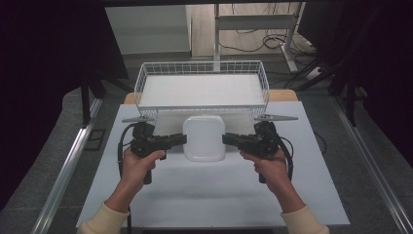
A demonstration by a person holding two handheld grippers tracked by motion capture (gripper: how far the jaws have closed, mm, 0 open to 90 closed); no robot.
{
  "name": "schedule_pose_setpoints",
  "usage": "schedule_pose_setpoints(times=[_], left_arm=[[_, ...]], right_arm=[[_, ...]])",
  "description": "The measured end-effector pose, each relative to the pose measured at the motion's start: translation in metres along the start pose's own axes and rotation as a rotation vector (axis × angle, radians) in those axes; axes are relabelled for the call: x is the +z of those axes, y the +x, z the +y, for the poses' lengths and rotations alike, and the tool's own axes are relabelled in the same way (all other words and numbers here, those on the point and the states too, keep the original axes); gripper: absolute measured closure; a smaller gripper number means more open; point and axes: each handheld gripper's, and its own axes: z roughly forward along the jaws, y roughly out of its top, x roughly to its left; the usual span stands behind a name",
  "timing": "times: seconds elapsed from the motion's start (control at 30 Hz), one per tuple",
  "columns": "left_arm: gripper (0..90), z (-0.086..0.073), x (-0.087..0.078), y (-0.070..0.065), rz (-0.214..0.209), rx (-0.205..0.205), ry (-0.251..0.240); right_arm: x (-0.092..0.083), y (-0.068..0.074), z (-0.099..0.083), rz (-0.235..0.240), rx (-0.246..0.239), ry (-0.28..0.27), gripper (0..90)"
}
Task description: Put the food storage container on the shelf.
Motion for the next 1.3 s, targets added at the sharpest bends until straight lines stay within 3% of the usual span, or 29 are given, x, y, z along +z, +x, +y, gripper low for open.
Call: schedule_pose_setpoints(times=[0.77,1.3], left_arm=[[78.4,0.074,-0.012,-0.003,-0.012,0.046,-0.027],[78.4,0.107,-0.012,0.008,-0.019,0.045,-0.03]], right_arm=[[-0.005,0.003,0.071,0.008,-0.042,-0.05,80.3],[0.002,-0.003,0.104,0.026,-0.024,-0.049,80.6]])
